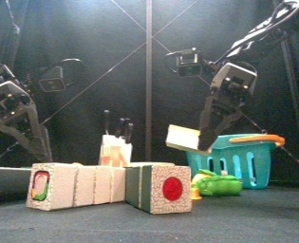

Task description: Grasp egg sushi with both hands

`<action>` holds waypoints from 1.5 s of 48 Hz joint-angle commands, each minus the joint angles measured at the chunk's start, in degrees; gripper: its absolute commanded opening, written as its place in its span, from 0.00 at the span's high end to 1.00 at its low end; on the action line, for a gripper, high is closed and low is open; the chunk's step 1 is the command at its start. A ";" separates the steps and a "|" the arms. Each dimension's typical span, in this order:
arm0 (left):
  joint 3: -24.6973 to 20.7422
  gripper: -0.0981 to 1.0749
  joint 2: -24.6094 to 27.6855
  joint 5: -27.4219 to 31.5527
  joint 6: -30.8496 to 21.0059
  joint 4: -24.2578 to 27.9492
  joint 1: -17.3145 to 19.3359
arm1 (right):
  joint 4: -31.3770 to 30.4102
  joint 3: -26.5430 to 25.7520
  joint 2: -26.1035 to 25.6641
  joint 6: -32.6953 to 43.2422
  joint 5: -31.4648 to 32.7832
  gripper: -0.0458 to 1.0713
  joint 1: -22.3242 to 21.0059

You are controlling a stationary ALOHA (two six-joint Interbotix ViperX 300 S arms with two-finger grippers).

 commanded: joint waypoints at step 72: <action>-15.82 0.04 15.73 -28.48 0.00 5.36 -5.36 | -4.66 -5.19 1.67 -0.44 -8.70 0.34 -1.05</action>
